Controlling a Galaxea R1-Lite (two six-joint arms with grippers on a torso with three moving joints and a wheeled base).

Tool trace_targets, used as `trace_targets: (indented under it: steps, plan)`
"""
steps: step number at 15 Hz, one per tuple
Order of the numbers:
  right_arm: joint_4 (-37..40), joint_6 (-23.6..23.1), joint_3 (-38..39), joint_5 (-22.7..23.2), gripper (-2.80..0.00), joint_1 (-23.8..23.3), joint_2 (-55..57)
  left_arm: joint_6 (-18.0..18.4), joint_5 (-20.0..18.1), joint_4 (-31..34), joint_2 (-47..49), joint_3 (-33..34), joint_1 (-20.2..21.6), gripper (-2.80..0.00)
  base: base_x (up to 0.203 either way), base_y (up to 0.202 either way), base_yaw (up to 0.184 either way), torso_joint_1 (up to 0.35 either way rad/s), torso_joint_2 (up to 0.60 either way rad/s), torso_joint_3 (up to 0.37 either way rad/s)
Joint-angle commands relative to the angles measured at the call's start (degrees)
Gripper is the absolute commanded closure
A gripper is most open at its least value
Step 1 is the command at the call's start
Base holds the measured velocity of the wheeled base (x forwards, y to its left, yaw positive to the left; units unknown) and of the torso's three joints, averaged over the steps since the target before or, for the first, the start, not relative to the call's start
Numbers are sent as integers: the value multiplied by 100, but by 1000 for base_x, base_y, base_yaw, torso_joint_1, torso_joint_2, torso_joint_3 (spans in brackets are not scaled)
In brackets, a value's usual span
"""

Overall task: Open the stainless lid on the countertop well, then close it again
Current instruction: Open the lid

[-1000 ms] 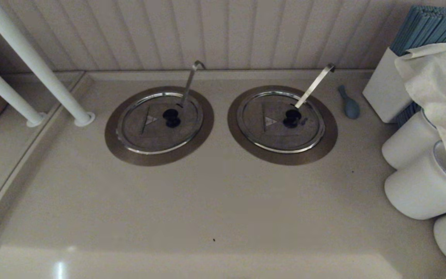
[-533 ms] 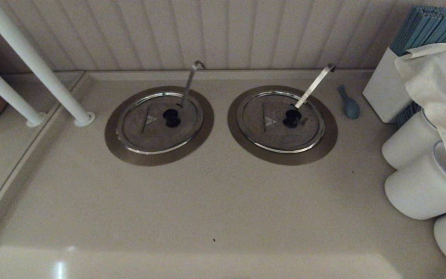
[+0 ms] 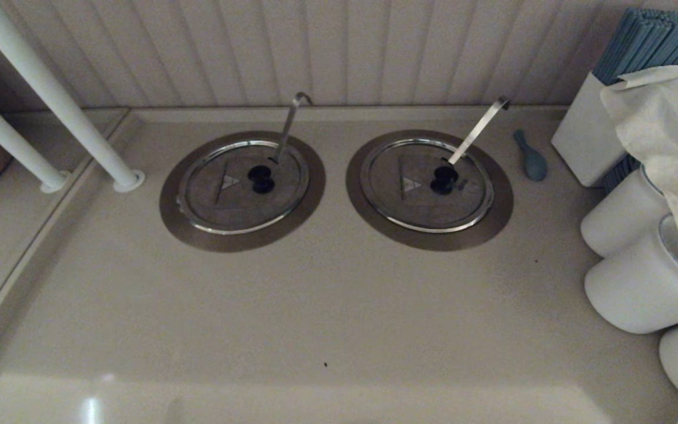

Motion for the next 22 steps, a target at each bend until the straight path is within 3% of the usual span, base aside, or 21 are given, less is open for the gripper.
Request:
trace_targets:
  steps: [1,5,8,11,14,18,20,22]
  plan:
    - [-4,1,0,-2,0,1,9,-68,-8,-832,1652,-80,0,0,0,0,0,0,0,0]
    - [-4,1,0,-2,0,1,9,-337,-24,-3376,4340,-438,-65,0,0,0,0,0,0,0]
    - [-4,3,0,-2,0,1,2,-441,-94,-4410,5618,-1078,-576,0,0,0,0,0,0,0]
    - [-4,1,0,-2,0,1,9,-459,-238,-4655,6371,-1968,-1017,0,0,0,0,0,0,0]
    - [-4,1,0,-2,0,1,0,-454,-344,-4643,6886,-2211,-1299,0,0,0,0,0,0,0]
    - [-4,1,0,-2,0,1,9,-155,-358,-4676,7681,-2649,-1369,0,0,0,0,0,0,0]
    - [-4,1,0,-2,0,1,9,85,-316,-4694,7849,-2670,-1367,0,0,0,0,0,0,0]
    - [-4,1,0,-2,0,1,9,104,-300,-4697,7895,-2629,-1375,0,0,0,0,0,0,0]
